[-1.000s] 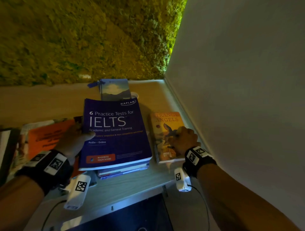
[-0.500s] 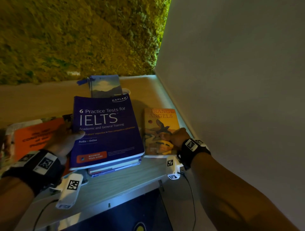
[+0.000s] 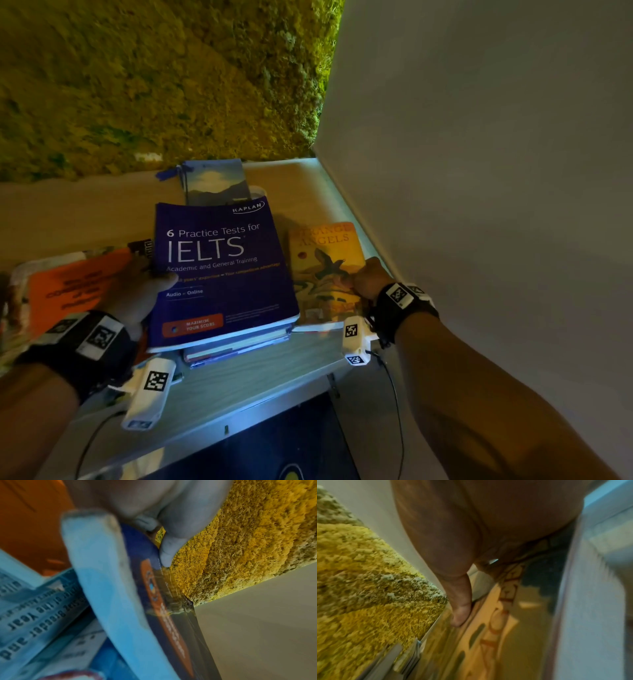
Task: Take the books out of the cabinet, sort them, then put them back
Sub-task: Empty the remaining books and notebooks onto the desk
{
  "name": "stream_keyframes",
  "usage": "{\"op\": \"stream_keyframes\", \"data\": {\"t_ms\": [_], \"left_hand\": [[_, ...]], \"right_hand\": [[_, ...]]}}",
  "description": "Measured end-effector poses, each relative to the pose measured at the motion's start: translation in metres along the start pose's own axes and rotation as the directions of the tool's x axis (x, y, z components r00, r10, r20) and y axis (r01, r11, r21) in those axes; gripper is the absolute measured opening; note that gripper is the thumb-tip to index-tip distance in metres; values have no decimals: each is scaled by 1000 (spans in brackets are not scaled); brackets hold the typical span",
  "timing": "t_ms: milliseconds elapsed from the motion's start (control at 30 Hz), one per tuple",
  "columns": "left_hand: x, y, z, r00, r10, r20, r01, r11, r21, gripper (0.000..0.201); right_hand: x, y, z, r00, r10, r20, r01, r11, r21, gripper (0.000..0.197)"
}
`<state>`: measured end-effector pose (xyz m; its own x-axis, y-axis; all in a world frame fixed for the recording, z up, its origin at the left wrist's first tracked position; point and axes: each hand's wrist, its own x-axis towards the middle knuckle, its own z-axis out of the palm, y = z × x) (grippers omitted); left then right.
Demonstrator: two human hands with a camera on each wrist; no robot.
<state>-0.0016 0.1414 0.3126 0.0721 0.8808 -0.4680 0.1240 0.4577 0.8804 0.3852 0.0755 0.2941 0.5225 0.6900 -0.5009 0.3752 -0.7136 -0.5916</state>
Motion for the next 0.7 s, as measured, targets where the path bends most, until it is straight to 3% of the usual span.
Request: {"op": "stream_keyframes", "data": {"t_ms": [133,233,333,400,467,567,700], "left_hand": [[14,-10,-8,999,45,-20,-46,999,-14,42],[2,5,4,994,108,-28,-109,993,-41,33],[-7,18,14,989,144,-22,-146,984,-102,24],[-10,25,21,990,141,-25,-143,987,-78,16],[-13,32,29,991,137,-14,-137,989,-47,16],[-16,43,46,988,148,-40,-148,989,9,32],[-36,64,87,972,213,100,-225,967,119,2]], "right_hand": [[0,-5,-7,1000,10,16,-9,998,-66,94],[0,-10,-11,1000,-12,23,16,987,-162,98],[-21,-34,-24,992,-106,72,125,932,-342,50],[-31,-49,-36,987,-144,77,163,885,-435,37],[-39,-58,-47,984,-172,55,176,849,-497,37],[-47,-60,-59,976,-218,22,203,861,-466,43],[-54,-65,-74,944,-306,-119,253,908,-334,55]]}}
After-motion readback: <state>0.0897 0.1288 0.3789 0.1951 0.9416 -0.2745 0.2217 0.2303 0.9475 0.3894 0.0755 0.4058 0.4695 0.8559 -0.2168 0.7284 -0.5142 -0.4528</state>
